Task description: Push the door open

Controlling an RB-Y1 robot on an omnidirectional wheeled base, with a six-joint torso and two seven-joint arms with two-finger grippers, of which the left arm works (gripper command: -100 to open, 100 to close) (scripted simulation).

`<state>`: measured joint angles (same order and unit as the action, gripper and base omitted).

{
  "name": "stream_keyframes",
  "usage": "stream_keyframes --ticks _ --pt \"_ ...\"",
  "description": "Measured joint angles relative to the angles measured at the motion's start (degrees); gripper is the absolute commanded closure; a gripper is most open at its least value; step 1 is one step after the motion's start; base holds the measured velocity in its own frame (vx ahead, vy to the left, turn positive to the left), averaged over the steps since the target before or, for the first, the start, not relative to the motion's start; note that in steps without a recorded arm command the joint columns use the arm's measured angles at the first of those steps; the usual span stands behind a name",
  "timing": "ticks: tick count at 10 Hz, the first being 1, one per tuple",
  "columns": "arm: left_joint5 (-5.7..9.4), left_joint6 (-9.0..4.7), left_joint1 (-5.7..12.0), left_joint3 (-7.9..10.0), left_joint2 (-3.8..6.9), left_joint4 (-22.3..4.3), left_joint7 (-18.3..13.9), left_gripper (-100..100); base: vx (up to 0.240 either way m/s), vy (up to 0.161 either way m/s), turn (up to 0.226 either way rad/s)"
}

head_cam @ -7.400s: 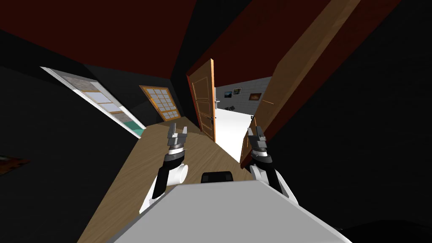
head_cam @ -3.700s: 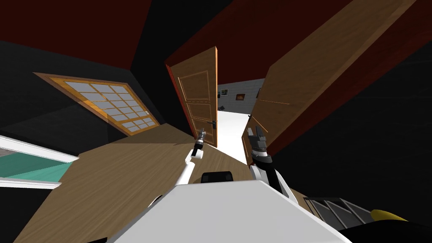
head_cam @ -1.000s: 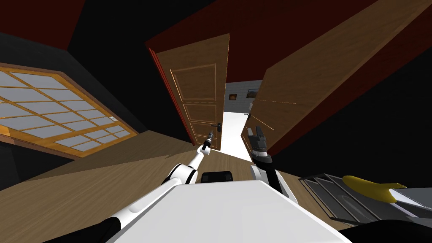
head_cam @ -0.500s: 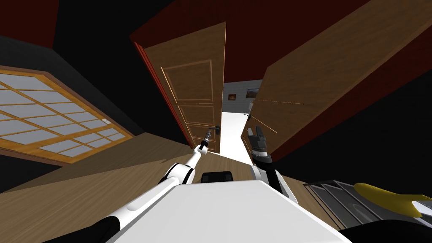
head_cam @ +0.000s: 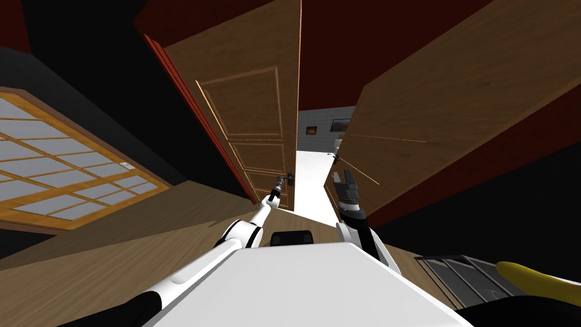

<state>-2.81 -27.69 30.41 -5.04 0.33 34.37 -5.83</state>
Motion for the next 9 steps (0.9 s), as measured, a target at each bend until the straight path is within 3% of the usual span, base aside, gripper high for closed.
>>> stream_keyframes --ticks 2,3,9 --pt "0.15 -0.33 0.39 0.33 -1.61 -0.8 0.14 -100 0.116 -0.045 -0.01" --pt "0.16 -0.46 0.45 0.34 -1.7 -0.91 0.15 100 -0.012 0.003 0.003" --pt "0.15 -0.27 0.33 0.29 -1.66 -0.87 0.11 100 0.002 -0.004 0.0"
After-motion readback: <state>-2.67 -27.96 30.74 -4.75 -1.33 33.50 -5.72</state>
